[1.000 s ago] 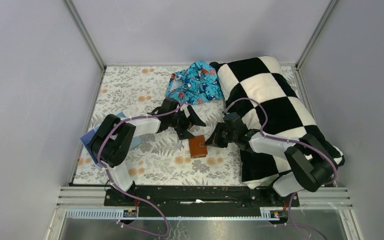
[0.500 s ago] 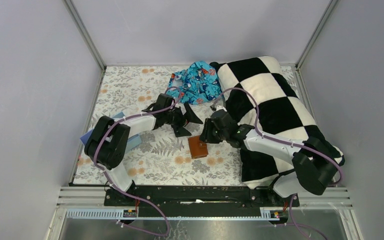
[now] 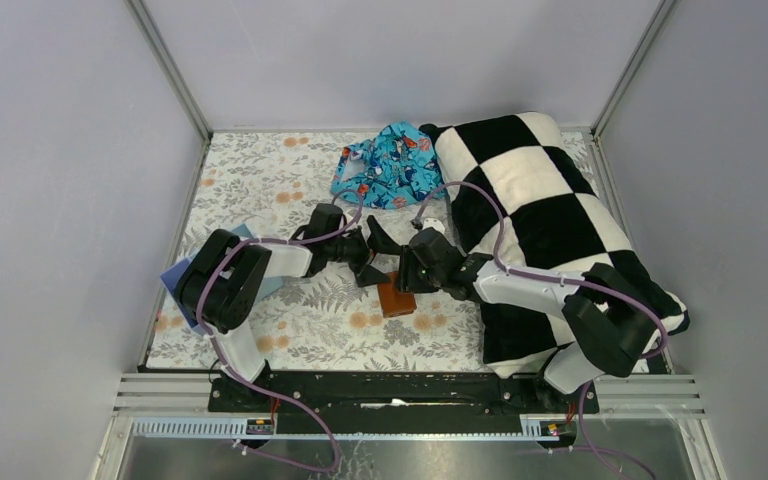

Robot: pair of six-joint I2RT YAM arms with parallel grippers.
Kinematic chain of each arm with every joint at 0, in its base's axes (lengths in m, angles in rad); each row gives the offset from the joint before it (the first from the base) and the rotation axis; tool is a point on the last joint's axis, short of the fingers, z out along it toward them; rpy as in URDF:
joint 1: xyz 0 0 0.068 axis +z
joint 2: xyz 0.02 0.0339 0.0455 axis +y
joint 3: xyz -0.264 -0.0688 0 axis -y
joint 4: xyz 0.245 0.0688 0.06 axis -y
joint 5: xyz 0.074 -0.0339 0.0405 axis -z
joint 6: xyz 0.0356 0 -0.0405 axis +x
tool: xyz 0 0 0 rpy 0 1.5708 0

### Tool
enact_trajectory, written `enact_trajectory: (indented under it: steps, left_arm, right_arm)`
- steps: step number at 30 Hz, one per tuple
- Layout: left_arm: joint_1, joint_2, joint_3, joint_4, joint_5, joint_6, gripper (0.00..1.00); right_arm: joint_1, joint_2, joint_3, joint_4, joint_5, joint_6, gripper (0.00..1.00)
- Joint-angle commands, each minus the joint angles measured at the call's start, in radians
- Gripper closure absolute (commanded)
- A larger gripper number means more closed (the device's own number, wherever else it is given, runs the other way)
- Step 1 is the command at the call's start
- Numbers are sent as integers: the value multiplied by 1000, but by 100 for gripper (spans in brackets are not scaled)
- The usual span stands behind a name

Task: Take the credit cards out of the card holder
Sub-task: Open the card holder at the center of the board.

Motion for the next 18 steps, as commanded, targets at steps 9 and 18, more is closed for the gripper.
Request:
enact_trajectory:
  steps: [9,18]
  left_arm:
    - [-3,41,-44,96,6,4,1]
    - [-1,52,-61,107,-12,6,1]
  right_arm:
    - [30,44,-57,151,95,-8,47]
    - [98,50,-80,187,201,-98,46]
